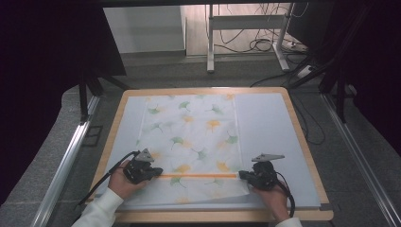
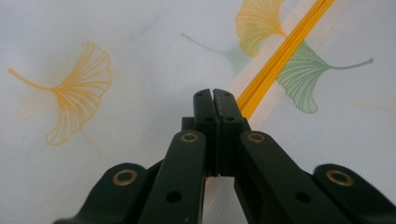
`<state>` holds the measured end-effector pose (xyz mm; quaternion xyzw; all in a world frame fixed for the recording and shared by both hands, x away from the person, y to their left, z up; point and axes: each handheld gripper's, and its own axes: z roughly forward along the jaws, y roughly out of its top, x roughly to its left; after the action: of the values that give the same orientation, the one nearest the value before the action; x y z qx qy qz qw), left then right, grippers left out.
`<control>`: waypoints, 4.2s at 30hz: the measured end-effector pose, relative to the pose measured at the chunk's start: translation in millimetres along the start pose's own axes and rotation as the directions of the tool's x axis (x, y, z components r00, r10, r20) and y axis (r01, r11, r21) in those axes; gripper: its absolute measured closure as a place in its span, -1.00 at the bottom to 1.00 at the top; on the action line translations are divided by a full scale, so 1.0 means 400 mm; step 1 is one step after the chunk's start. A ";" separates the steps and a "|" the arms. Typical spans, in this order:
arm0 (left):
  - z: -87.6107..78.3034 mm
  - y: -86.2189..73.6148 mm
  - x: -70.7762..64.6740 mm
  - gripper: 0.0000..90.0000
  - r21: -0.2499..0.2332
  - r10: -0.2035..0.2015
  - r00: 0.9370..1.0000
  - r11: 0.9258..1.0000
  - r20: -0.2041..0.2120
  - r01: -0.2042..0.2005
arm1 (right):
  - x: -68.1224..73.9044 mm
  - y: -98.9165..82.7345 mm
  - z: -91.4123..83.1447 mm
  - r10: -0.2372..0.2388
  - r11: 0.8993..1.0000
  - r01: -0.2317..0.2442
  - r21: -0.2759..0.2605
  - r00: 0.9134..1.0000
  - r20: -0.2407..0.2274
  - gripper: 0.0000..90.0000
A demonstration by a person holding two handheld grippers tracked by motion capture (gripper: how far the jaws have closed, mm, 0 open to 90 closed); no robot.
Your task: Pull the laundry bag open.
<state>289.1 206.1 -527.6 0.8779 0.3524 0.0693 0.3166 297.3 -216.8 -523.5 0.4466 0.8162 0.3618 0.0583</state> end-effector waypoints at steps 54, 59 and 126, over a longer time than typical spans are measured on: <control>-0.098 -0.130 0.087 1.00 -0.036 -0.142 0.987 0.990 -0.076 0.140 | -0.001 0.000 0.000 -0.003 1.000 0.003 0.000 1.000 -0.003 1.00; -0.110 -0.145 0.097 1.00 -0.050 -0.166 0.983 0.986 -0.079 0.162 | -0.002 0.000 0.000 -0.003 1.000 0.003 -0.001 1.000 -0.004 1.00; -0.069 -0.032 0.103 -0.30 -0.266 -0.138 0.964 0.961 -0.229 0.074 | -0.073 -0.003 -0.061 -0.025 0.981 0.055 -0.184 0.987 0.159 0.05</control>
<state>302.9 254.5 -517.9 0.7942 0.4239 0.2048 0.3842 303.6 -253.0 -513.0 0.4496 0.7803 0.3997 0.1711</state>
